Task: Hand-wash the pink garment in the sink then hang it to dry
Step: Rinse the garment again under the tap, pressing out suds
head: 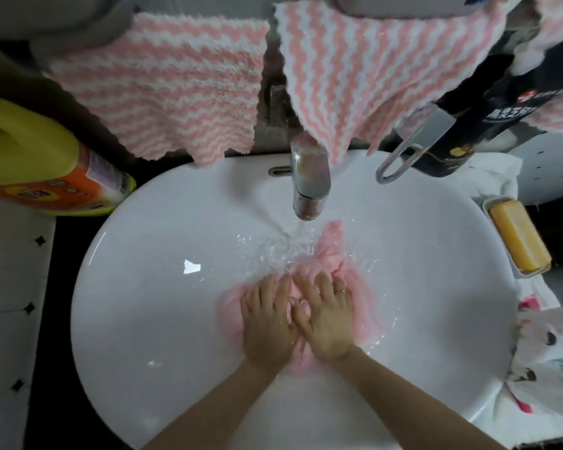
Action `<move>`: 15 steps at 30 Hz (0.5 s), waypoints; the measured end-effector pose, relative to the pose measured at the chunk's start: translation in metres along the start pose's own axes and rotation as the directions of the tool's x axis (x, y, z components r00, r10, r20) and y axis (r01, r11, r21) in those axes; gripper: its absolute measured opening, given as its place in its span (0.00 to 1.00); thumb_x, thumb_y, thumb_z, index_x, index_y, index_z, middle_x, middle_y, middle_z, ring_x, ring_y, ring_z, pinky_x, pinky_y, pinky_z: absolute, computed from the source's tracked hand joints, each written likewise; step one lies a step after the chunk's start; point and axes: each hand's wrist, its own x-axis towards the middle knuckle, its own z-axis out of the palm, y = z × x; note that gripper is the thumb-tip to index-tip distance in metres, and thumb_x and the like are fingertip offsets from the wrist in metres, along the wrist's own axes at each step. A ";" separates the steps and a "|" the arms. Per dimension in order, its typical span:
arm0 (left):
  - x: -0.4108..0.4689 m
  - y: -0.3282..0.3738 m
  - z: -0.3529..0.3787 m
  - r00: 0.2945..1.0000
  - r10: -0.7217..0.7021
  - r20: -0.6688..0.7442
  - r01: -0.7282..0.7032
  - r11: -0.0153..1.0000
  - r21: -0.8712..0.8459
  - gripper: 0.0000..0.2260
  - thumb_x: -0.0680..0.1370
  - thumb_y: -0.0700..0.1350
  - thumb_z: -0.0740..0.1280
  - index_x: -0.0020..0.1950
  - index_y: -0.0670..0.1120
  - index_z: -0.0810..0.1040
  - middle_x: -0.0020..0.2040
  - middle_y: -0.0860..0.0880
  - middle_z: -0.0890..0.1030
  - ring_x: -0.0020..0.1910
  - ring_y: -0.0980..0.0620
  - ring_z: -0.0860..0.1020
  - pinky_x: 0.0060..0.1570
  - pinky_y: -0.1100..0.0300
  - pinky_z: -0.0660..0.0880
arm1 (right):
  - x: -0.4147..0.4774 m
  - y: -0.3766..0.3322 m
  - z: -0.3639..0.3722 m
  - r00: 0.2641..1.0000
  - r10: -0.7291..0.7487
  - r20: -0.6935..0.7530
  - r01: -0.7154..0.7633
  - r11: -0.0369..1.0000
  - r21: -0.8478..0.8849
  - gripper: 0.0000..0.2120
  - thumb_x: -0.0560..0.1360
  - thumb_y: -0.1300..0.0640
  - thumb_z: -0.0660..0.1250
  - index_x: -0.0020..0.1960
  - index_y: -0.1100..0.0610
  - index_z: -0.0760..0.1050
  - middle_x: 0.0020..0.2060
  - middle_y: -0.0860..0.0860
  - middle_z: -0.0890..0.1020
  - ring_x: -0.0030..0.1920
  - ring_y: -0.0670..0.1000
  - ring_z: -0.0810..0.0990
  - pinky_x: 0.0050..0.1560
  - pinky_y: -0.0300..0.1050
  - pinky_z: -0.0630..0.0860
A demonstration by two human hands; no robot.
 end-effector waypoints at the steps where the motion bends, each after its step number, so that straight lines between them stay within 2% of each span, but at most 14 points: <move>1: 0.004 0.001 0.003 0.999 0.004 -0.033 -0.003 1.000 0.011 0.20 0.80 0.52 0.52 0.64 0.46 0.76 0.62 0.46 0.78 0.58 0.44 0.77 0.57 0.47 0.71 | 0.005 0.002 0.002 0.999 -0.011 -0.049 0.011 1.000 -0.001 0.22 0.74 0.43 0.53 0.64 0.47 0.72 0.54 0.56 0.79 0.51 0.64 0.78 0.55 0.57 0.74; 3: 0.011 -0.001 0.012 0.991 0.009 -0.132 -0.005 1.000 0.030 0.16 0.79 0.52 0.56 0.60 0.47 0.78 0.54 0.47 0.80 0.50 0.44 0.78 0.49 0.50 0.72 | 0.015 0.004 0.004 0.993 -0.043 -0.113 0.039 0.999 -0.034 0.19 0.71 0.45 0.55 0.60 0.47 0.71 0.50 0.55 0.79 0.44 0.61 0.79 0.51 0.53 0.76; 5: 0.021 0.000 0.014 0.979 0.018 -0.205 -0.006 0.998 0.056 0.12 0.77 0.51 0.59 0.54 0.48 0.77 0.46 0.47 0.79 0.43 0.45 0.75 0.42 0.52 0.68 | 0.025 0.006 0.006 0.984 -0.039 -0.173 0.032 0.999 -0.042 0.16 0.69 0.45 0.57 0.54 0.48 0.71 0.47 0.55 0.80 0.39 0.59 0.79 0.42 0.50 0.77; 8: 0.046 -0.005 0.020 0.978 0.032 -0.206 -0.018 0.997 0.071 0.07 0.76 0.52 0.58 0.46 0.50 0.71 0.38 0.48 0.76 0.36 0.46 0.73 0.35 0.53 0.63 | 0.046 0.006 0.010 0.970 0.005 -0.245 -0.018 0.998 -0.052 0.14 0.70 0.47 0.57 0.42 0.54 0.77 0.38 0.54 0.80 0.32 0.56 0.77 0.35 0.45 0.76; 11: 0.072 -0.009 0.017 0.996 0.072 -0.052 -0.070 0.997 0.036 0.10 0.75 0.53 0.58 0.41 0.49 0.74 0.34 0.49 0.77 0.33 0.48 0.77 0.33 0.55 0.70 | 0.066 -0.001 0.005 0.959 0.087 -0.270 -0.095 0.995 -0.018 0.15 0.70 0.50 0.56 0.31 0.54 0.76 0.27 0.51 0.78 0.24 0.54 0.75 0.29 0.40 0.71; 12: 0.081 -0.007 0.012 0.998 0.061 0.014 -0.061 0.997 0.052 0.11 0.76 0.52 0.58 0.42 0.48 0.76 0.33 0.50 0.78 0.33 0.48 0.78 0.32 0.56 0.72 | 0.073 -0.008 -0.003 0.967 0.133 -0.216 -0.139 0.990 -0.010 0.16 0.72 0.51 0.56 0.30 0.54 0.75 0.25 0.51 0.77 0.24 0.54 0.75 0.28 0.40 0.69; 14: 0.098 -0.002 -0.004 0.977 -0.023 0.213 0.014 0.999 0.044 0.10 0.78 0.51 0.58 0.48 0.48 0.76 0.36 0.48 0.81 0.38 0.47 0.81 0.35 0.57 0.73 | 0.084 -0.016 -0.018 0.961 0.275 -0.022 -0.275 0.962 -0.001 0.20 0.78 0.49 0.54 0.31 0.53 0.74 0.27 0.51 0.77 0.29 0.54 0.76 0.31 0.41 0.66; 15: 0.104 0.000 -0.012 0.967 -0.052 0.248 0.068 0.996 -0.055 0.09 0.79 0.51 0.60 0.49 0.48 0.75 0.39 0.48 0.81 0.41 0.47 0.81 0.37 0.57 0.71 | 0.088 -0.018 -0.026 0.937 0.344 0.063 -0.349 0.934 0.075 0.20 0.79 0.47 0.54 0.34 0.53 0.75 0.30 0.51 0.77 0.32 0.53 0.76 0.33 0.43 0.66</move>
